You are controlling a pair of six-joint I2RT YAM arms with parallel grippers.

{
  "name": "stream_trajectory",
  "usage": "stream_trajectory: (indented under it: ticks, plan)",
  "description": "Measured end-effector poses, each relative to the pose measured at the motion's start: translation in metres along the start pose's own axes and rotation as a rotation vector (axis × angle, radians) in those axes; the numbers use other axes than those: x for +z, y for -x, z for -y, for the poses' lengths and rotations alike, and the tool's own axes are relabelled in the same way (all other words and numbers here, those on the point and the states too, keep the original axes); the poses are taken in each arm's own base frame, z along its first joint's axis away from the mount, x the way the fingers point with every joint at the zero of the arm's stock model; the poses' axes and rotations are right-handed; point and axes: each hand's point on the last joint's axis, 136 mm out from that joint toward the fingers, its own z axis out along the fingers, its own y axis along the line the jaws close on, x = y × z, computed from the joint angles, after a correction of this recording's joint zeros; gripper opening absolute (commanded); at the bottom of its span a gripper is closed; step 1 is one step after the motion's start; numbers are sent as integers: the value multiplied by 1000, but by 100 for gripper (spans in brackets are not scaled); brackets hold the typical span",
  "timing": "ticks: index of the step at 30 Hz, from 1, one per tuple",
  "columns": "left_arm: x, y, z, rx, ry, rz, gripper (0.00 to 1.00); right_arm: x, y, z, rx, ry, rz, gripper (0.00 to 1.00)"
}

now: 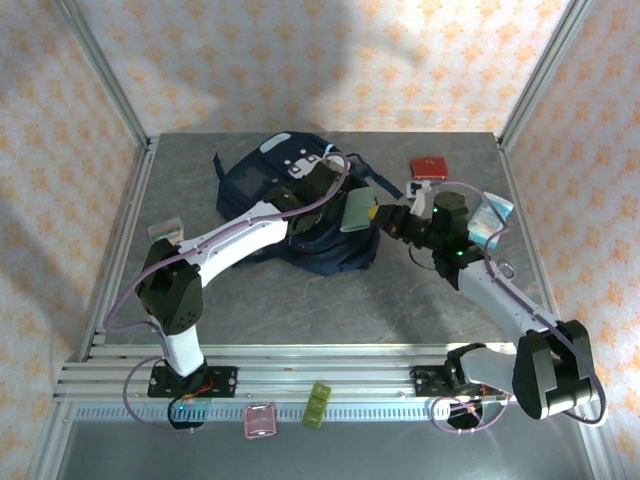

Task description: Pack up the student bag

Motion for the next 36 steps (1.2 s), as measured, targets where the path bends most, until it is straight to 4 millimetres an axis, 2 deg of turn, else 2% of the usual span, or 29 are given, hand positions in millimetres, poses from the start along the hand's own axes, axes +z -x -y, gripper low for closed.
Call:
stream_trajectory:
  ticks: [3, 12, 18, 19, 23, 25, 29, 36]
  plan:
    - [-4, 7, 0, -12, -8, 9, 0, 17, -4, -4, 16, 42, -12, 0]
    - [-8, 11, 5, -47, -49, 6, 0, 78, -20, 23, 114, 38, -47, 0]
    - [-8, 11, 9, -73, -74, 1, 0, 121, -30, 15, 132, 83, -23, 0]
    - [-8, 11, 9, -79, -76, 0, 0, 128, -33, 15, 141, 89, -20, 2]
    - [-8, 9, 4, -91, -68, -11, 0, 149, -38, 22, 180, 76, -23, 27]
    - [-9, 10, 1, -99, -67, -6, 0, 150, -39, 27, 191, 58, -19, 40]
    - [-11, 12, 2, -108, -75, -1, 0, 141, -40, 38, 179, -22, -1, 54]
    - [-14, 11, 3, -128, -97, 11, 0, 92, -25, 25, 49, -166, 57, 60]
